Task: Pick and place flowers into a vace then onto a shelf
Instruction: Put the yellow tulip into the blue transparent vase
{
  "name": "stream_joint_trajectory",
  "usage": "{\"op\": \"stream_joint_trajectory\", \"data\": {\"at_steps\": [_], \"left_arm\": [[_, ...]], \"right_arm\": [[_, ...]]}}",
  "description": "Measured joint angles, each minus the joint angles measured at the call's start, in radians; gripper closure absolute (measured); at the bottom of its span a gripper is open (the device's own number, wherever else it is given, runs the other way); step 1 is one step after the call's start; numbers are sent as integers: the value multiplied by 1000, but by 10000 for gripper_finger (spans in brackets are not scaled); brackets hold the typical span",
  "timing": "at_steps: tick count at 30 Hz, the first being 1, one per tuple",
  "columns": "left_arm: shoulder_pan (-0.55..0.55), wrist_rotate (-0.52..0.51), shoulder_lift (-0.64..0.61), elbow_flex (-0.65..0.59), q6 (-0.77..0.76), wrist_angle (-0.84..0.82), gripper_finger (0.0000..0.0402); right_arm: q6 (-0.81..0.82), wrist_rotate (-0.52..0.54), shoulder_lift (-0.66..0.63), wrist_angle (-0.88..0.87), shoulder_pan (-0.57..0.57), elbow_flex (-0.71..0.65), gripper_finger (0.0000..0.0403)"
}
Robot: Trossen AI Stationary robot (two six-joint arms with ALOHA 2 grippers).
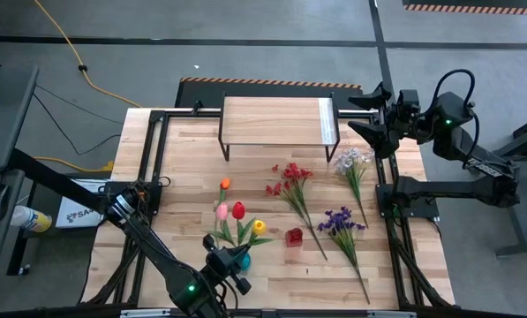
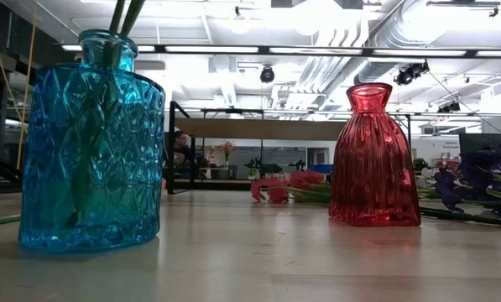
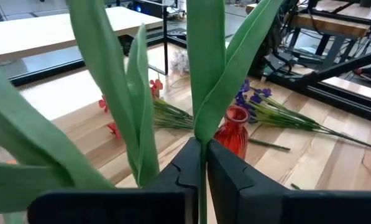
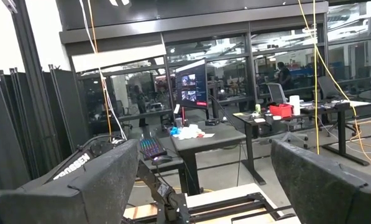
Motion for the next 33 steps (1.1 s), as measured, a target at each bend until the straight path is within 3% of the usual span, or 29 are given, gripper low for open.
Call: {"op": "stream_joint_trajectory", "data": {"at_steps": [18,33], "left_arm": [[0,65,-1,0,4,2,311],[0,61,-3,1,4,24,198]], "right_arm": [[0,0,6,0,0,0,49],[-1,-2,59,0,0,0,49]]}}
